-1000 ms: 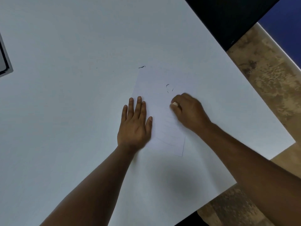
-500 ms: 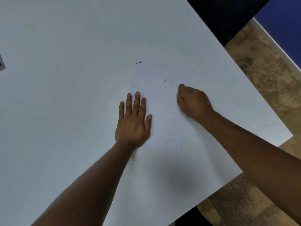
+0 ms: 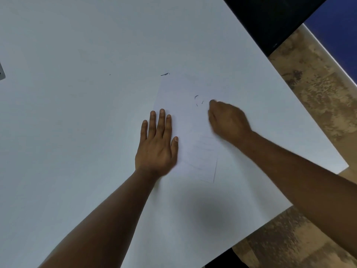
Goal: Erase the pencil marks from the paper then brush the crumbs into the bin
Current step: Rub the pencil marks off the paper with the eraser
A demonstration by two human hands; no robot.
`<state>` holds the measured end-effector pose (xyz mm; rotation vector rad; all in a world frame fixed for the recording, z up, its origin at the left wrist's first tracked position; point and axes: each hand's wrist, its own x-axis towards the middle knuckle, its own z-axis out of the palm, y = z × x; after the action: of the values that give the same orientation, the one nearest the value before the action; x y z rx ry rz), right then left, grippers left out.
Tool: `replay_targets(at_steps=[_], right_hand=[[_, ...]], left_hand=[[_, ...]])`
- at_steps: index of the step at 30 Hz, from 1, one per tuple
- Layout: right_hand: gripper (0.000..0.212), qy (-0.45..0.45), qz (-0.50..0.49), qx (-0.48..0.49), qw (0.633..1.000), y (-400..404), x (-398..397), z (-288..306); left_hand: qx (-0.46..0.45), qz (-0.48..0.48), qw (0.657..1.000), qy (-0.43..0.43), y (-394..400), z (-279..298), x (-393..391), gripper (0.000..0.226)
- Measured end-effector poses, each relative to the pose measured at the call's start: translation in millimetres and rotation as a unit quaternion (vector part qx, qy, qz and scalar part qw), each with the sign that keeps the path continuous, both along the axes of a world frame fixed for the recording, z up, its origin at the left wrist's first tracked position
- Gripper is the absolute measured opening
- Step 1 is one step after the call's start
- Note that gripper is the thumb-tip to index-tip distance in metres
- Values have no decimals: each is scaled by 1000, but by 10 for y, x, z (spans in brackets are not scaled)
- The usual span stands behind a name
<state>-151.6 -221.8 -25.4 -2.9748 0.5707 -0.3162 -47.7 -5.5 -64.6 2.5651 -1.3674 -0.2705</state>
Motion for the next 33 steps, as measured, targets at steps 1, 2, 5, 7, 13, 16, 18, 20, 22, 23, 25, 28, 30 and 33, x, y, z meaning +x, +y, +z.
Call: replay_targets(at_steps=[1,2,5,7,13,16,18,20,22,23,25,28,30,33], right_hand=[[10,10,-19,9,1000,-107,16,21],[12,11,-29,19,999,-154,26,42],[14,-11,-25,55,998,51,13,97],[19,-8,25,108,994,358,-13,91],[9,17,138,109,984,647,55,41],[21,27,66,18,997,148,170,3],[10,10,-2,-7,1000,-181,216,38],[11,-12,-28,11,999,-279,234,77],[12,-31,-16,30,999,-82,209,104],[11,-40,6,35,999,90,171,89],[10,-32,64,66,995,478,103,34],[8,3,125,97,987,663,68,-18],[13,13,109,68,992,447,130,-49],[13,-4,34,-5,999,-10,265,-47]], left_hand=[[0,2,1000,-2,-1,0,0,66],[2,4,1000,-2,-7,4,1,66],[7,6,1000,2,-9,18,-1,67],[9,7,1000,0,-16,15,4,68],[19,5,1000,-7,-11,8,12,68],[16,4,1000,-5,-23,34,-6,67],[17,5,1000,0,-20,40,-7,67],[14,8,1000,1,-27,41,1,67],[11,8,1000,2,-27,48,-2,66],[8,9,1000,0,-24,47,-6,66],[5,10,1000,-2,-23,43,1,66],[8,11,1000,-3,-11,35,0,66],[10,12,1000,-6,-22,41,0,66],[13,13,1000,-3,-27,57,-13,66]])
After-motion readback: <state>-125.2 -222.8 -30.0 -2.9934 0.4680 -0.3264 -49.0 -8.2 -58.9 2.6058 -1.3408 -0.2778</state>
